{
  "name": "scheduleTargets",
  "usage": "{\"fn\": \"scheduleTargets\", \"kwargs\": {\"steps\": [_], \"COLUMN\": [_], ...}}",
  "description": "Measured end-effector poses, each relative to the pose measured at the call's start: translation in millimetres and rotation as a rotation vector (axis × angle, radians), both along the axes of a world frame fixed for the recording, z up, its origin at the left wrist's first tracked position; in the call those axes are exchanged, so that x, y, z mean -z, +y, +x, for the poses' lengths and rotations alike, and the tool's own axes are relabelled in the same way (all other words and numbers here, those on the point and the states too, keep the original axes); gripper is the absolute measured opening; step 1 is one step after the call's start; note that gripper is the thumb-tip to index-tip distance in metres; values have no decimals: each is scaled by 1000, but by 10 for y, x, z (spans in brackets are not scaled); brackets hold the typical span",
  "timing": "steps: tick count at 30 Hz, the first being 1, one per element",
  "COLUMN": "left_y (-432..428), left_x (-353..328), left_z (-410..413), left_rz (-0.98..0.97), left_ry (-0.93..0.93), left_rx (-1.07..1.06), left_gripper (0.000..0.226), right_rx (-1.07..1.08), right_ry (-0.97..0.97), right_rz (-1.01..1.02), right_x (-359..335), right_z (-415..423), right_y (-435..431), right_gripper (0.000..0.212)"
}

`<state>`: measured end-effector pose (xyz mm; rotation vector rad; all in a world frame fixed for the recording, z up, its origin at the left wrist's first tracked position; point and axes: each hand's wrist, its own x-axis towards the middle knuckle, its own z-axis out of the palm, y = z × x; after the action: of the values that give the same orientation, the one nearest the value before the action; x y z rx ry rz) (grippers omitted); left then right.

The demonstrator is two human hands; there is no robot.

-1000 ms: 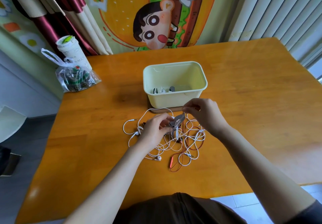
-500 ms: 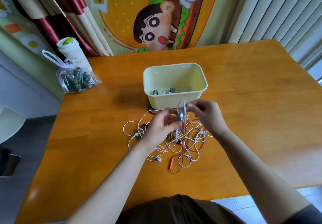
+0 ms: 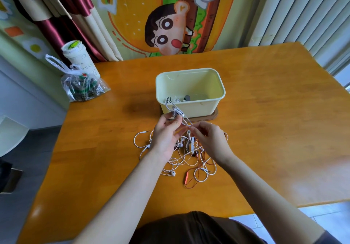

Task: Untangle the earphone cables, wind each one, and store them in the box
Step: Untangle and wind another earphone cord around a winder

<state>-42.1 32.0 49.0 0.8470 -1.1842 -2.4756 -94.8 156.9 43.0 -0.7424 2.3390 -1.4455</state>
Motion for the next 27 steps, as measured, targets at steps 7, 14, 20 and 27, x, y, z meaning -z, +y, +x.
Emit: {"fn": "scheduleTargets", "kwargs": {"steps": [7, 14, 20, 27], "left_y": [30, 13, -40, -90], "left_x": [-16, 1, 119, 144], "left_z": [-24, -26, 61, 145], "left_rz": [-238, -266, -984, -1144], "left_ry": [-103, -173, -235, -282], "left_rx": [-14, -23, 178, 433], "left_gripper": [18, 14, 17, 21], "right_rx": [11, 26, -17, -28], "right_ry": [70, 105, 192, 208], "right_rz": [101, 143, 148, 143], "right_x": [-43, -46, -93, -158], "right_z": [-1, -16, -56, -225], "right_y": [30, 41, 49, 143], "right_gripper": [12, 13, 16, 16]}}
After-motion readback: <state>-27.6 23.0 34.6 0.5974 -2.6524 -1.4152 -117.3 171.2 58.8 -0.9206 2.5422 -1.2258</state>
